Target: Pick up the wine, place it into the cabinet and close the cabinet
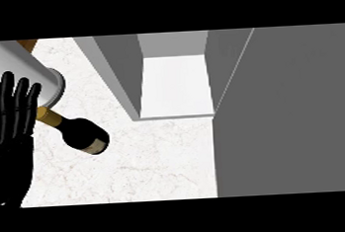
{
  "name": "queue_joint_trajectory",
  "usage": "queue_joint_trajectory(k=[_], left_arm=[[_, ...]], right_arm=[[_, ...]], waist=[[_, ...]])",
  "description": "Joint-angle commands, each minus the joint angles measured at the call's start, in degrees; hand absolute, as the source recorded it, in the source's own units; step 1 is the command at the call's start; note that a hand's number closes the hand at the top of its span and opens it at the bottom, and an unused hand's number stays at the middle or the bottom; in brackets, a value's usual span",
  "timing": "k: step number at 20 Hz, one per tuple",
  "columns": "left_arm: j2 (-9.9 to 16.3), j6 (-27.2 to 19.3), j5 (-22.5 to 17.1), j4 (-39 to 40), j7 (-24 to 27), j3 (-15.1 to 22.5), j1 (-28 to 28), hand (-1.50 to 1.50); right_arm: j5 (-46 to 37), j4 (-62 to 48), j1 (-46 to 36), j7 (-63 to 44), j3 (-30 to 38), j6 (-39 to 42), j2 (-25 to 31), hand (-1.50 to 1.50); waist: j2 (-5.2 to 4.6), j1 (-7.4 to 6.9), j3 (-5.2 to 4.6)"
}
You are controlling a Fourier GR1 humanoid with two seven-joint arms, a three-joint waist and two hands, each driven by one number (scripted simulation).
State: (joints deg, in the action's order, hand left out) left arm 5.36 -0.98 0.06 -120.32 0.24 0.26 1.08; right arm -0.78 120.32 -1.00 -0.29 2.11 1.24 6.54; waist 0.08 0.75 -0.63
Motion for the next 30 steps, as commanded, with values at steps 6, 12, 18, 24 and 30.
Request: queue_joint_trajectory(k=[6,12,18,24,30], left_arm=[[12.48,25.26,-27.43,7.16,5.72,-10.00,-2.44,-1.50],[17.62,28.76,-49.49,12.04,-7.98,-15.23,-2.79,-1.50],[23.21,24.73,-60.45,7.95,-16.57,-19.90,-1.53,-1.50],[26.17,22.88,-66.66,8.83,-21.49,-23.27,0.00,-1.50],[23.93,21.35,-63.37,4.33,-23.27,-22.14,-2.61,-1.50]], right_arm=[[0.15,8.05,7.51,-1.87,-5.21,0.74,-2.69,-1.50],[7.88,15.73,6.91,-13.70,-9.18,6.69,1.38,-1.50],[13.10,25.18,4.12,-25.62,-5.44,4.14,3.21,-1.50],[10.27,27.08,-5.03,-35.40,-7.97,-0.06,3.46,-1.50],[10.08,29.21,-10.34,-43.48,-7.65,-4.45,3.22,-1.50]], waist=[[0.38,-0.17,0.37],[0.29,-0.59,0.53],[0.09,-0.84,0.63],[0.06,-0.92,0.60],[0.11,-0.98,0.59]])
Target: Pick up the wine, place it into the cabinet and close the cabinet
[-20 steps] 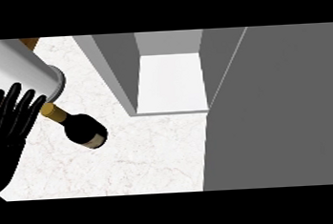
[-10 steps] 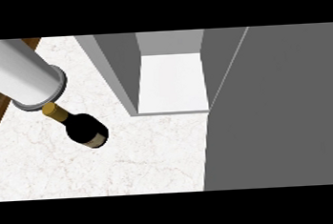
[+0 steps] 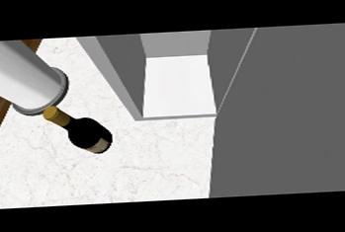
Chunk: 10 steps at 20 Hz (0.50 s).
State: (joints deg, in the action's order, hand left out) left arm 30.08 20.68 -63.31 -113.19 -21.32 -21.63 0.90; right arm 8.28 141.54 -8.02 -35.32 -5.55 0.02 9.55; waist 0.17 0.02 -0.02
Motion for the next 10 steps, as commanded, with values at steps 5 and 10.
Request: queue_joint_trajectory(k=[5,10], left_arm=[[0.82,-1.76,0.52,2.23,-2.84,-0.82,3.38,-1.50],[-0.76,-7.89,4.91,-2.56,-4.39,1.56,4.65,-1.50]], right_arm=[[1.75,7.78,-7.94,-11.27,2.58,-4.26,1.24,-1.50],[3.41,6.56,-11.03,-13.51,5.40,-4.37,2.42,-1.50]], waist=[[-0.06,0.19,-0.01],[-0.06,0.20,0.03]])
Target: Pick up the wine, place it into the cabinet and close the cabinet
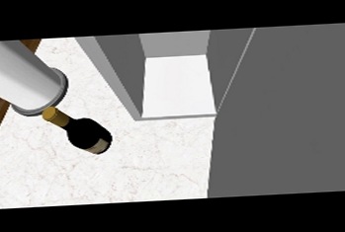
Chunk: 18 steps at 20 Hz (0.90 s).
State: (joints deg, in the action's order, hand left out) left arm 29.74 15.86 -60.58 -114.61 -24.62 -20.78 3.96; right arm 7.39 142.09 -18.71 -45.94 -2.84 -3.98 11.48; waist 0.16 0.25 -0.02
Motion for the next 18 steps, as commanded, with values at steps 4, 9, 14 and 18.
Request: queue_joint_trajectory(k=[4,9,14,18], left_arm=[[-3.71,2.62,5.83,5.24,2.60,2.07,0.86,-1.50],[-6.56,0.36,10.59,4.15,4.18,3.30,-0.52,-1.50],[-7.46,1.99,17.24,10.88,7.58,5.45,3.07,-1.50],[-7.13,7.90,17.84,17.74,11.09,3.47,1.39,-1.50]], right_arm=[[2.84,6.77,-4.18,-7.53,1.31,-2.36,0.43,-1.50],[1.50,9.20,-4.40,-10.49,1.01,-2.93,0.89,-1.50],[5.49,8.12,-9.92,-14.27,5.12,-3.13,3.05,-1.50],[6.14,8.05,-12.80,-17.10,6.87,-3.78,4.10,-1.50]], waist=[[-0.06,0.09,-0.02],[0.04,-0.02,0.00],[0.00,0.31,0.01],[0.01,0.37,-0.02]])
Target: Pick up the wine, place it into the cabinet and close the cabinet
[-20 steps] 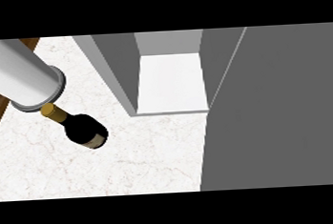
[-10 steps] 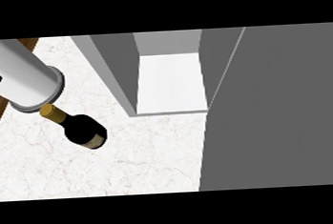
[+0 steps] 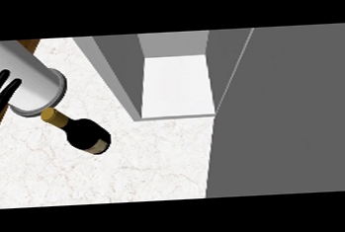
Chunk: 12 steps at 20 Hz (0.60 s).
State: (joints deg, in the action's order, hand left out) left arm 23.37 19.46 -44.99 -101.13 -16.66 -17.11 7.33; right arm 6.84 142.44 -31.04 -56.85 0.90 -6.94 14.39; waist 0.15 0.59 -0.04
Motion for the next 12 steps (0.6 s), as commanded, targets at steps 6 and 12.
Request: queue_joint_trajectory(k=[6,12], left_arm=[[-3.74,4.98,10.16,9.68,7.56,3.00,-0.88,-1.50],[-2.78,7.75,11.79,15.97,10.47,1.16,0.02,-1.50]], right_arm=[[3.86,8.53,2.38,-3.96,-0.66,-1.09,-1.61,-1.50],[7.56,6.39,0.29,-3.71,3.26,0.82,0.66,-1.50]], waist=[[-0.05,0.11,0.01],[-0.07,-0.19,0.04]])
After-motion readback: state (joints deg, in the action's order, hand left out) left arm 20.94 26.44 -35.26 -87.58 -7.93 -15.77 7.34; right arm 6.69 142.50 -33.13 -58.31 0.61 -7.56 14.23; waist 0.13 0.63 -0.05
